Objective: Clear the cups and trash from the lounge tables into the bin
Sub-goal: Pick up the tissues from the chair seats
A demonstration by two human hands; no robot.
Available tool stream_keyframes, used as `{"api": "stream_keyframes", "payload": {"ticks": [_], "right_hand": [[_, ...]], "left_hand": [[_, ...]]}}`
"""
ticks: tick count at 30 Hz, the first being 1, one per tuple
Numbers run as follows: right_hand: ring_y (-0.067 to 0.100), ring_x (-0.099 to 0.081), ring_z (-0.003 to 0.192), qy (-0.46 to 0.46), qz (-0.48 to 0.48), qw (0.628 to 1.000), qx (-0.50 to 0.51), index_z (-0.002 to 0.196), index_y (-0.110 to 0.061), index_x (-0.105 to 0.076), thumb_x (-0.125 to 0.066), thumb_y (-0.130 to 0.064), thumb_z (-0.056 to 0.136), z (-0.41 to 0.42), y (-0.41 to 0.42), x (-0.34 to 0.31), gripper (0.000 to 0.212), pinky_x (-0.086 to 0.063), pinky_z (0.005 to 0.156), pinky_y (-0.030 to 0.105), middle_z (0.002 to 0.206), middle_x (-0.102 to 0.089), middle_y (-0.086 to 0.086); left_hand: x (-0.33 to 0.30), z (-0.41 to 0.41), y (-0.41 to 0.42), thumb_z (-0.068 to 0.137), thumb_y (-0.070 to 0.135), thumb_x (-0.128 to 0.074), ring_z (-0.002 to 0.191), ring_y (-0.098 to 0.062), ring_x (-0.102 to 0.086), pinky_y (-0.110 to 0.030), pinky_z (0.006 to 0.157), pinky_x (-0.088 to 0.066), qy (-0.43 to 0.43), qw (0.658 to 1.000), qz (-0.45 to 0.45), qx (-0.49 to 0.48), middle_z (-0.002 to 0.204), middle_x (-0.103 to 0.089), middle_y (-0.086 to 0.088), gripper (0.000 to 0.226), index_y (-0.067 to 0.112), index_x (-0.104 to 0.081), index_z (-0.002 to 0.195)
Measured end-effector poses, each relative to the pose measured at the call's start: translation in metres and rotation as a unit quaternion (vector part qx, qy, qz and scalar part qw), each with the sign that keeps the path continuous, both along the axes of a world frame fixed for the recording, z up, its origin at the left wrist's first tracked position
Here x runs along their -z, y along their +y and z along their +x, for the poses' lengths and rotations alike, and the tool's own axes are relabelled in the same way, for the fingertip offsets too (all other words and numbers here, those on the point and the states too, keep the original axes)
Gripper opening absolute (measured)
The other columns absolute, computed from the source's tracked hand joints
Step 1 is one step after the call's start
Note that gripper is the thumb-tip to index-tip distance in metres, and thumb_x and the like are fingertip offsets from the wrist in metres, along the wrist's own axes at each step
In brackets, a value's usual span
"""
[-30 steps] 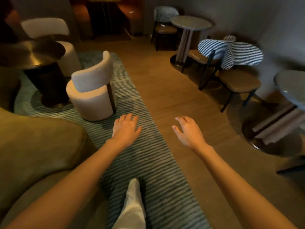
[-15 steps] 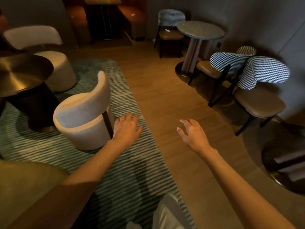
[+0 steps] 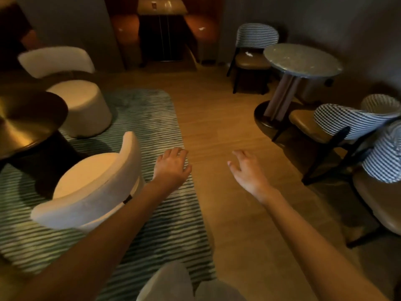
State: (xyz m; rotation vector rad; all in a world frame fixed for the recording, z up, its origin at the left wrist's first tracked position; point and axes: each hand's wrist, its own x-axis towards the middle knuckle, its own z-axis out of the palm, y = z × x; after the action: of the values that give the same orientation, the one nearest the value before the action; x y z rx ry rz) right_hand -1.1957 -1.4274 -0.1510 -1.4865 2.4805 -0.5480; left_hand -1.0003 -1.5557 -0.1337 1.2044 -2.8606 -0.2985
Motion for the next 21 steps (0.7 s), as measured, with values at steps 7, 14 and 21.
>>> {"api": "stream_keyframes", "payload": {"ticks": [7, 14, 21], "right_hand": [[0.025, -0.041, 0.129, 0.025, 0.02, 0.998, -0.058, 0.139, -0.015, -0.044, -0.043, -0.039, 0.098, -0.091, -0.151, 0.035, 0.047, -0.035, 0.105, 0.035, 0.138, -0.048, 0.007], [0.026, -0.047, 0.123, 0.037, 0.007, 0.998, -0.053, 0.138, -0.013, -0.044, -0.043, -0.04, 0.098, -0.19, -0.335, 0.017, 0.048, -0.041, 0.097, 0.035, 0.134, -0.052, 0.006], [0.025, -0.041, 0.129, 0.015, 0.025, 0.998, -0.047, 0.14, -0.013, -0.042, -0.041, -0.037, 0.099, -0.281, -0.465, 0.018, 0.048, -0.04, 0.101, 0.037, 0.138, -0.048, 0.007]], "left_hand": [[0.033, -0.081, -0.144, 0.095, 0.042, -0.045, 0.135, -0.027, -0.034, -0.043, 0.107, -0.033, -0.015, 0.999, -0.002, -0.042, 0.147, -0.037, -0.004, 0.05, 0.019, -0.04, 0.139], [0.026, -0.177, -0.336, 0.094, 0.043, -0.046, 0.134, -0.028, -0.035, -0.043, 0.107, -0.034, -0.012, 0.997, -0.042, -0.061, 0.148, -0.037, -0.006, 0.051, 0.019, -0.041, 0.139], [0.027, -0.277, -0.472, 0.096, 0.044, -0.042, 0.134, -0.026, -0.035, -0.041, 0.107, -0.034, -0.042, 0.998, -0.036, -0.029, 0.147, -0.038, -0.005, 0.052, 0.018, -0.039, 0.14]]}}
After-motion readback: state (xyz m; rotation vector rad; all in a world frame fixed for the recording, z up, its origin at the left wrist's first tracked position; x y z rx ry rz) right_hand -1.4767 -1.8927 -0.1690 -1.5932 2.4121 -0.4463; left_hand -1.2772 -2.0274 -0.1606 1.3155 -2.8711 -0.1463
